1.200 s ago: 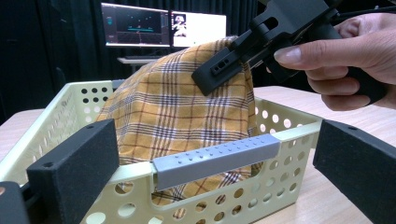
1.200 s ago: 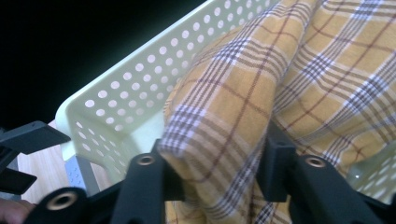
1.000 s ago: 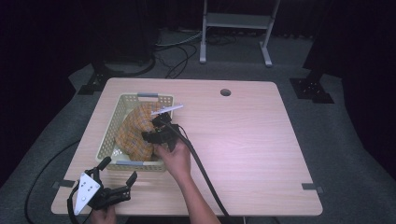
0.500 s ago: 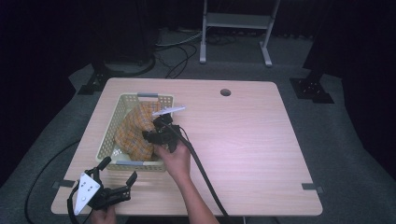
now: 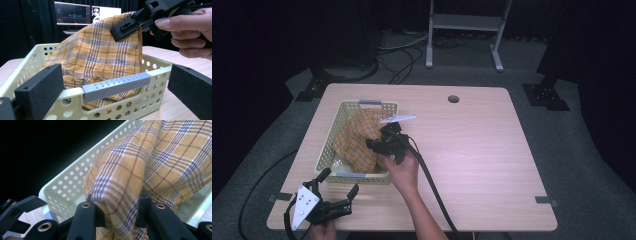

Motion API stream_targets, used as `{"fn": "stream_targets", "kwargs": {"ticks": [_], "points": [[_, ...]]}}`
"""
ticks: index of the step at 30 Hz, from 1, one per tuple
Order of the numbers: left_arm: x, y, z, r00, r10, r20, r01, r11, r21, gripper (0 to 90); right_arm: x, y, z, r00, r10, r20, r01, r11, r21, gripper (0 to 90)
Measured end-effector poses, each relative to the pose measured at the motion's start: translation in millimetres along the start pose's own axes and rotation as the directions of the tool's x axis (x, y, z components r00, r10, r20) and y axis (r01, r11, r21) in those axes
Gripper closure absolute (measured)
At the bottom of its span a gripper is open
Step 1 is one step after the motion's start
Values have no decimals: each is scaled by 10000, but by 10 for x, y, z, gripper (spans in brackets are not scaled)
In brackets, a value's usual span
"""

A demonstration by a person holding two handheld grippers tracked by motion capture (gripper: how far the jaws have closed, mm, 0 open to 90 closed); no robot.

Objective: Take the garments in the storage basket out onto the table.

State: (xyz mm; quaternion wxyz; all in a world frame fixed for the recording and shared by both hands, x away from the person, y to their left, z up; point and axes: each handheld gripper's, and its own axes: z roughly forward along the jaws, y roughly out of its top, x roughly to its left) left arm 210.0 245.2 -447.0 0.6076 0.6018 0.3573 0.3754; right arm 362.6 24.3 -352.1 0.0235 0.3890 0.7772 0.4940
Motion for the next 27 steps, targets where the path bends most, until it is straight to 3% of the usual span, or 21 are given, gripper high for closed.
{"fn": "stream_targets", "kwargs": {"ticks": [8, 27], "points": [[0, 0, 0, 10000, 0, -1, 0, 10000, 2, 1, -5, 6, -49, 9999, -38, -146, 37, 10000, -59, 692], [-1, 0, 0, 10000, -3, -16, 3, 10000, 5, 1, -10, 67, -234, 9978, 309, -594, -362, 9953, -902, 692]]}}
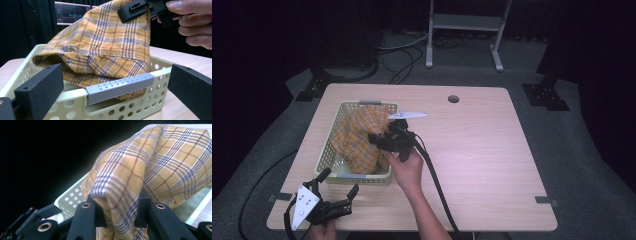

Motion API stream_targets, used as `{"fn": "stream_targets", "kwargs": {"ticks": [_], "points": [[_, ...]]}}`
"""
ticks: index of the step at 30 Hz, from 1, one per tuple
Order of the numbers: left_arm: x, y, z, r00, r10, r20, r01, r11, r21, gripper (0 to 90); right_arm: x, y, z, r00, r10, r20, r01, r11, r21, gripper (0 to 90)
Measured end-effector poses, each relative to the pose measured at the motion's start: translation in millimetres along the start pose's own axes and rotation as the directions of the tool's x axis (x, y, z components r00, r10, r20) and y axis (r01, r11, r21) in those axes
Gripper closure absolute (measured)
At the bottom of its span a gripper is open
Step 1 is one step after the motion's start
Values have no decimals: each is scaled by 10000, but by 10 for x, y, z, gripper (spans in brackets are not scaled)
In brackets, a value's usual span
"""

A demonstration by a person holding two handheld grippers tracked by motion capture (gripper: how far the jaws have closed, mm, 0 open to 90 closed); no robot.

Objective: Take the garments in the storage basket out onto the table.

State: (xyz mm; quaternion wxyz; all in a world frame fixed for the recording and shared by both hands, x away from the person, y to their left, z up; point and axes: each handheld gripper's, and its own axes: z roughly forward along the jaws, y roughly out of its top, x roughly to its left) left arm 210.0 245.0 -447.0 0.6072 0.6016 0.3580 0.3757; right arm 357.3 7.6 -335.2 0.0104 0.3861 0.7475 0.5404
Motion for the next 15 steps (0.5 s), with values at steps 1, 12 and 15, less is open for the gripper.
{"fn": "stream_targets", "kwargs": {"ticks": [1, 12, 15], "points": [[0, 0, 0, 10000, -2, 1, 2, 10000, 0, 1, 3, 2, -9, 10000, -2, -13, 2, 10000, -57, 692], [0, 0, 0, 10000, -5, 0, 5, 10000, 2, 1, 22, 35, -89, 9991, 211, -357, -231, 9982, -560, 691], [2, 0, 0, 10000, 21, -2, -21, 10000, 4, 1, 30, 50, -113, 9986, 272, -447, -303, 9971, -696, 692]]}}
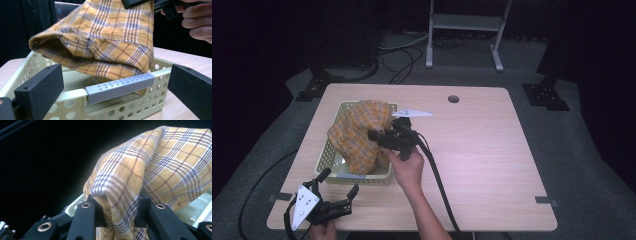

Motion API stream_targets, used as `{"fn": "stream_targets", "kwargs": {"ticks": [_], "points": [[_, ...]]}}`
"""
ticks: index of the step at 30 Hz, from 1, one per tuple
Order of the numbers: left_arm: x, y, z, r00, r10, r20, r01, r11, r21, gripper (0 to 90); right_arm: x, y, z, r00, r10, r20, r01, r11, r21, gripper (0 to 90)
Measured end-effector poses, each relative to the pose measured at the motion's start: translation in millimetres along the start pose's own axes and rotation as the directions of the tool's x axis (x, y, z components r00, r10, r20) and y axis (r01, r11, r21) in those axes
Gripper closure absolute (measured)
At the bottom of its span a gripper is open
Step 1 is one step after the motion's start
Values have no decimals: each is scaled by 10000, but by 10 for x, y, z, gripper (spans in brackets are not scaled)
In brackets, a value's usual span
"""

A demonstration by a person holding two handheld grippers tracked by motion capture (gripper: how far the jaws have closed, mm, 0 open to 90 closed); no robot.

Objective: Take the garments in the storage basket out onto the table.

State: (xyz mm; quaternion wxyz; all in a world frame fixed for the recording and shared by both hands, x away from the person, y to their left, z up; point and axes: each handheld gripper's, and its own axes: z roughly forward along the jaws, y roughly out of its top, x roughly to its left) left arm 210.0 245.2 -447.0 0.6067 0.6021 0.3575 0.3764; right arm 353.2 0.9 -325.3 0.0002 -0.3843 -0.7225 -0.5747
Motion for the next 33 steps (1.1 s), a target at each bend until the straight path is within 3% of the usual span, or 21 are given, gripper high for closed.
{"fn": "stream_targets", "kwargs": {"ticks": [33], "points": [[-4, 0, 2, 10000, -13, -48, 13, 10000, -21, 1, 117, 162, -323, 9950, 206, -980, -308, 9941, -1038, 691]]}}
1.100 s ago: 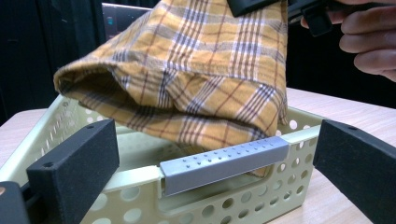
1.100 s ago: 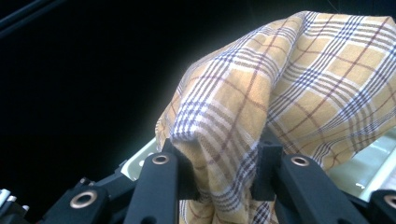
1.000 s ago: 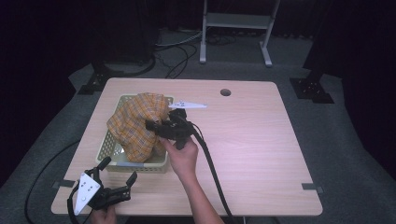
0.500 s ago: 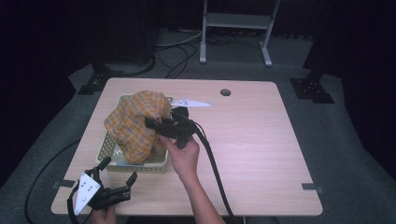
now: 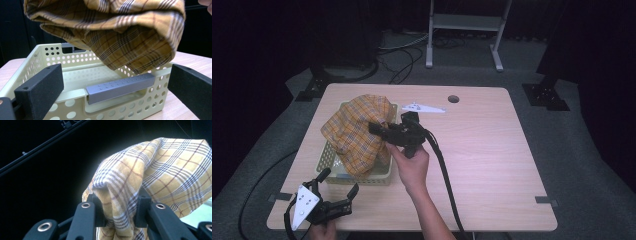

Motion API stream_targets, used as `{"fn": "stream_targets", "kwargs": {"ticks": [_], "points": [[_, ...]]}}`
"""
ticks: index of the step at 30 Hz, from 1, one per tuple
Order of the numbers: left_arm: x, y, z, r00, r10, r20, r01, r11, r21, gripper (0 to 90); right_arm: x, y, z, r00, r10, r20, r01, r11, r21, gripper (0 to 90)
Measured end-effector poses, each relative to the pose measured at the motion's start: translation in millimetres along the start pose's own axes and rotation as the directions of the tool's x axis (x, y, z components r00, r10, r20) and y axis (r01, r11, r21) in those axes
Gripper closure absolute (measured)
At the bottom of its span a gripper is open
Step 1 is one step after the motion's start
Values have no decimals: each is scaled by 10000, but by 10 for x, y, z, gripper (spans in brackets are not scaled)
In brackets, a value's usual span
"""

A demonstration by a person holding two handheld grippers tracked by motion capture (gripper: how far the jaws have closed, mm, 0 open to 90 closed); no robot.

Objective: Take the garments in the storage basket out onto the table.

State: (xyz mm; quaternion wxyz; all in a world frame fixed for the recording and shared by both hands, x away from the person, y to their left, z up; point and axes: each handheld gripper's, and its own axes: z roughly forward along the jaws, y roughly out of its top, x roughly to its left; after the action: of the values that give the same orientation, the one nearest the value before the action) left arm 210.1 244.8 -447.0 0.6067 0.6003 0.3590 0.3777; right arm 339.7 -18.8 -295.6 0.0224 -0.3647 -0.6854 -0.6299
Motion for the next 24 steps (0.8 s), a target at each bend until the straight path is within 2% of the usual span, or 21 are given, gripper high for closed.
{"fn": "stream_targets", "kwargs": {"ticks": [10, 24], "points": [[0, 0, 0, 10000, 5, -3, -5, 10000, 5, 1, 22, 45, -88, 9990, 211, -381, -225, 9992, -343, 690], [0, 0, 0, 10000, 3, -1, -3, 10000, -3, 1, 76, 109, -204, 9977, 241, -627, -281, 9975, -649, 690]]}}
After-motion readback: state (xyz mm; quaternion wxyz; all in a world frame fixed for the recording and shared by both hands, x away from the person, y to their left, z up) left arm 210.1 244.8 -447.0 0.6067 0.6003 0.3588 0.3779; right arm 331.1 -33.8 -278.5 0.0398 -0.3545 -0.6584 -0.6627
